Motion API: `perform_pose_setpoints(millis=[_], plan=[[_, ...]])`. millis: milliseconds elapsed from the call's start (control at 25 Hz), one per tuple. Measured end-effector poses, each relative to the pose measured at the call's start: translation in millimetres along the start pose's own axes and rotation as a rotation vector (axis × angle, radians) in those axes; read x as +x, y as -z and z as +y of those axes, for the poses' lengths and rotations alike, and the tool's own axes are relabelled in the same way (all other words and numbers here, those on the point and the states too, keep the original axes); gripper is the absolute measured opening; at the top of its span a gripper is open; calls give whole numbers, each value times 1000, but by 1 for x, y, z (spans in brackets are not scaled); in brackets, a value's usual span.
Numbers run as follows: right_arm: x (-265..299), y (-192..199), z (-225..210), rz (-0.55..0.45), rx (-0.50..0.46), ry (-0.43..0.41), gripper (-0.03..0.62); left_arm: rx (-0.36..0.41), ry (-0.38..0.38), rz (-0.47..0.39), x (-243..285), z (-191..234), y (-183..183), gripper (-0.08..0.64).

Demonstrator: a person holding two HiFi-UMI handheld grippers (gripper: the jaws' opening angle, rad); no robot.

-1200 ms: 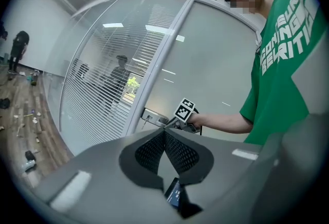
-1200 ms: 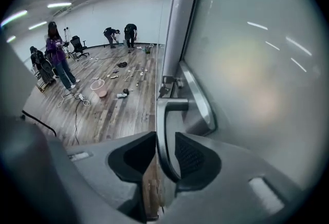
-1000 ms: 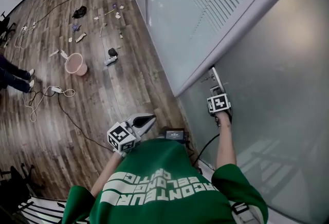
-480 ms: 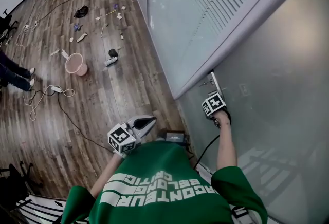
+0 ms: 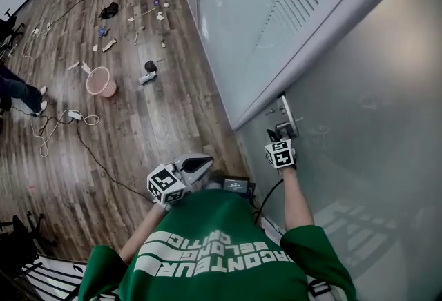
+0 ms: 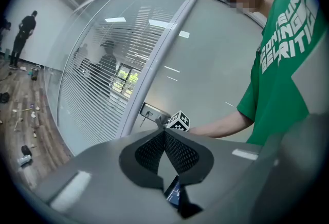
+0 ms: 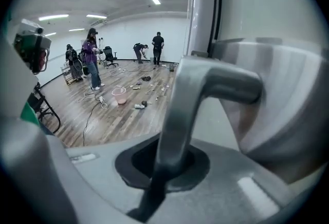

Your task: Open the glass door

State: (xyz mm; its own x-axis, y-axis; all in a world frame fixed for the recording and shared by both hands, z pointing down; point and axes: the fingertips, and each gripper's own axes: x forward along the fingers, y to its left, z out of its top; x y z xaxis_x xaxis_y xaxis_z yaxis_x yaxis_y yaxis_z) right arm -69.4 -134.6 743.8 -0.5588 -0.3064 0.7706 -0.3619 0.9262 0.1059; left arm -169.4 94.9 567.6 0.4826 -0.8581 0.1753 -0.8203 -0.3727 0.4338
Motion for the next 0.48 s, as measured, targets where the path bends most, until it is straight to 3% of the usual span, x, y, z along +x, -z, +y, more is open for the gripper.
perform_pose_setpoints(millis=[480], plan=[[1, -5, -5, -17, 4, 20, -8, -2, 31, 24, 38, -15, -3, 14]])
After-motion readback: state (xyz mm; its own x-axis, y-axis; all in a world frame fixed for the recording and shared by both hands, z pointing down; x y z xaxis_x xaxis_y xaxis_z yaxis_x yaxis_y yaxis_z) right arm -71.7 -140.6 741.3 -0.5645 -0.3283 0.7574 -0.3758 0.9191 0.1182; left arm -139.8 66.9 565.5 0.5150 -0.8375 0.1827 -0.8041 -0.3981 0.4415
